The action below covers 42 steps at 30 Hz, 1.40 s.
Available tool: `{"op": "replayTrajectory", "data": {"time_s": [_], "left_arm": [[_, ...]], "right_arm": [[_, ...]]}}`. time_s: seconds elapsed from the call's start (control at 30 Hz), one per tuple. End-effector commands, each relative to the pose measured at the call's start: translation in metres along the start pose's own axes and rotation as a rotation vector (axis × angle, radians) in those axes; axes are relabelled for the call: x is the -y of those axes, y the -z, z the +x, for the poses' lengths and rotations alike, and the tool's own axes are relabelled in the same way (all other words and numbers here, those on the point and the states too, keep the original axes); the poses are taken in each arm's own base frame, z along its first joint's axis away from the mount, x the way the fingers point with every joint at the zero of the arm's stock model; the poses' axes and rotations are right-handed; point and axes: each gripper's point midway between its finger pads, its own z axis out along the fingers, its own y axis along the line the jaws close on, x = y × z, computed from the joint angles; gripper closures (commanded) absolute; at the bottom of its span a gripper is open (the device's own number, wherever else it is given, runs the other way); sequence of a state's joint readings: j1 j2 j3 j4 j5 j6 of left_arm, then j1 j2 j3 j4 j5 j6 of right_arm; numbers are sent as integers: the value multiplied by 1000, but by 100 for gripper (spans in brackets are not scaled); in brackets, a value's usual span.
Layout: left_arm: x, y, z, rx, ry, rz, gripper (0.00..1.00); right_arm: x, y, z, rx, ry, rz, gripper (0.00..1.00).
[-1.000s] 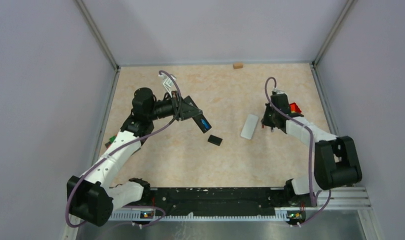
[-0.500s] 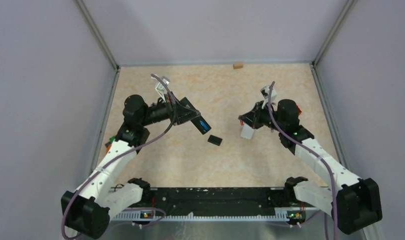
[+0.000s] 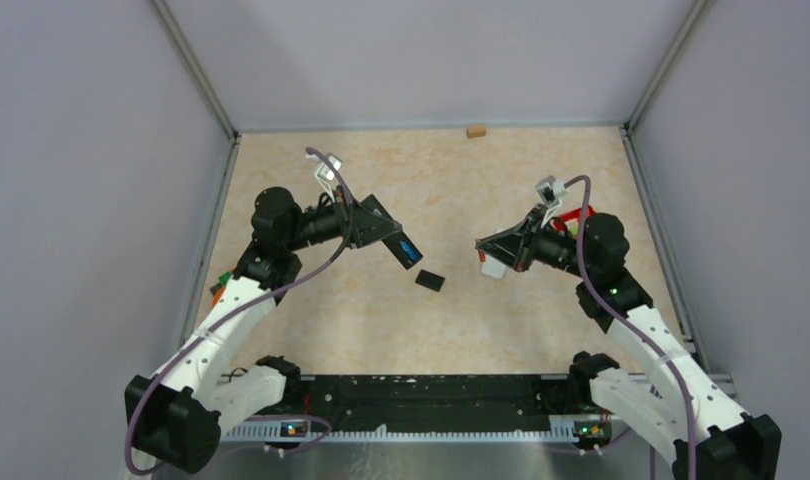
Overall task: Load the batteries into the remote control
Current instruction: Place the battery at the center of the board.
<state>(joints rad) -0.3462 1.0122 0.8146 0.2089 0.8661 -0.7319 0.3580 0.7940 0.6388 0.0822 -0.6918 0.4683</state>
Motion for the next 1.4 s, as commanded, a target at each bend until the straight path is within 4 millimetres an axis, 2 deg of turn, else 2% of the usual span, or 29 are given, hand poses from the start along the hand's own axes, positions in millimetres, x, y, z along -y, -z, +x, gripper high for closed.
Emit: {"op": "replayTrajectory", "data": {"time_s": [0.0, 0.03, 0.17, 0.3, 0.47, 0.63, 0.8, 0.87, 0.93, 0.97, 1.07, 1.13, 1.17, 1.23, 1.27, 1.37], "left_arm": [[7, 0, -11, 40, -36, 8, 100], [8, 0, -12, 38, -34, 8, 100], [13, 2, -13, 31, -24, 16, 100], [12, 4, -9, 5, -32, -8, 100], [3, 3, -8, -4, -39, -45, 100], [0, 0, -8, -11, -17, -41, 100], [-3, -1, -8, -14, -30, -51, 100], [-4, 0, -8, -16, -32, -60, 100], [-6, 1, -7, -19, -27, -73, 100], [-7, 1, -6, -19, -23, -82, 100], [-11, 2, -5, -14, -13, -106, 100], [-15, 2, -6, -6, -21, -118, 100], [-17, 0, -8, 0, -30, -122, 100], [-23, -3, -14, 14, -42, -138, 100], [-26, -5, -16, 17, -35, -152, 100], [-29, -10, -15, 7, -5, -135, 100]], "right_arm": [[-12, 0, 6, -15, -44, -61, 100], [-18, 1, 8, -29, -46, -99, 100], [-76, 20, 23, -68, 54, -442, 100], [-92, 27, 28, -93, 125, -546, 100], [-102, 21, 30, -124, 187, -627, 100], [-96, 8, 39, -197, 214, -630, 100], [-86, 3, 47, -220, 235, -616, 100], [-76, -3, 51, -235, 226, -563, 100], [-54, -14, 56, -267, 163, -423, 100], [-35, -23, 57, -279, 119, -297, 100], [47, -34, 66, -290, -97, 220, 100], [95, -17, 86, -263, -339, 580, 100], [111, -3, 102, -245, -454, 726, 100], [125, 18, 127, -162, -632, 882, 100], [129, 28, 132, -96, -691, 937, 100], [142, 62, 130, 77, -769, 1102, 100]]}}
